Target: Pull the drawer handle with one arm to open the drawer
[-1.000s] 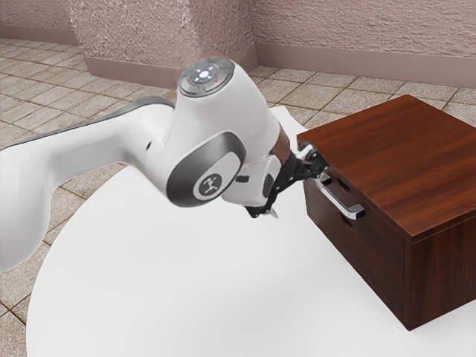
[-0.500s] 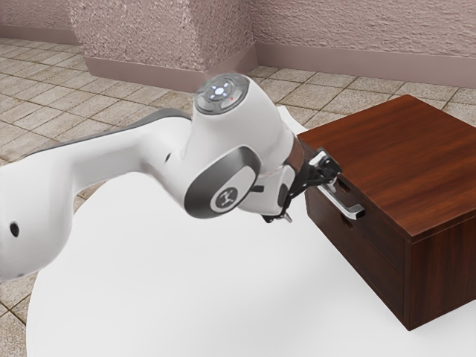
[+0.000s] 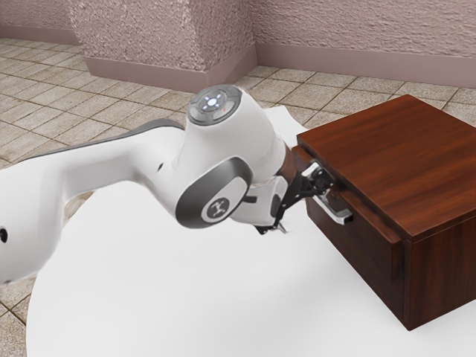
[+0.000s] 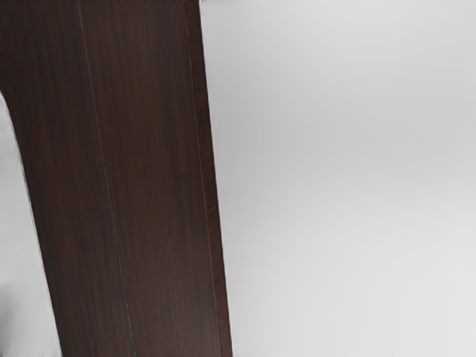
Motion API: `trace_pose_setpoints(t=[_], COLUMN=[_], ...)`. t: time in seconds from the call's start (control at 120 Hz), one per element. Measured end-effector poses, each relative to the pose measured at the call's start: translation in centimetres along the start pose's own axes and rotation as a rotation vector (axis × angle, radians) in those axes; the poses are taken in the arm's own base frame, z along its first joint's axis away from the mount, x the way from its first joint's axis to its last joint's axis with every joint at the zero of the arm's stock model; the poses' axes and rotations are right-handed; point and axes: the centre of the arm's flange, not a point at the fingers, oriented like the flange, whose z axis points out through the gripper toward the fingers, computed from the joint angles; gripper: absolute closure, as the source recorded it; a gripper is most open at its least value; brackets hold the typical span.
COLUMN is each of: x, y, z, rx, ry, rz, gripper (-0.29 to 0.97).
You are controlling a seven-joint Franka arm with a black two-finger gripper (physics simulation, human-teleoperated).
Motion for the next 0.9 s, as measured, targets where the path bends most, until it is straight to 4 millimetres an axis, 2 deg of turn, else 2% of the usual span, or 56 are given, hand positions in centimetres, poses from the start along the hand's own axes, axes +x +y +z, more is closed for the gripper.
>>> trace_pose_setpoints(t=[0.408, 0.733, 0.9], x=[-0.2, -1.0, -0.6], y=[3.0, 5.7, 6.9], z=[-2.6, -3.5, -3.5], rx=[0.007, -0.007, -0.023], ry=[0.012, 0.004, -0.004], rz=[-0.015, -0.022, -0.004], gripper=[0.07, 0.00, 0.00])
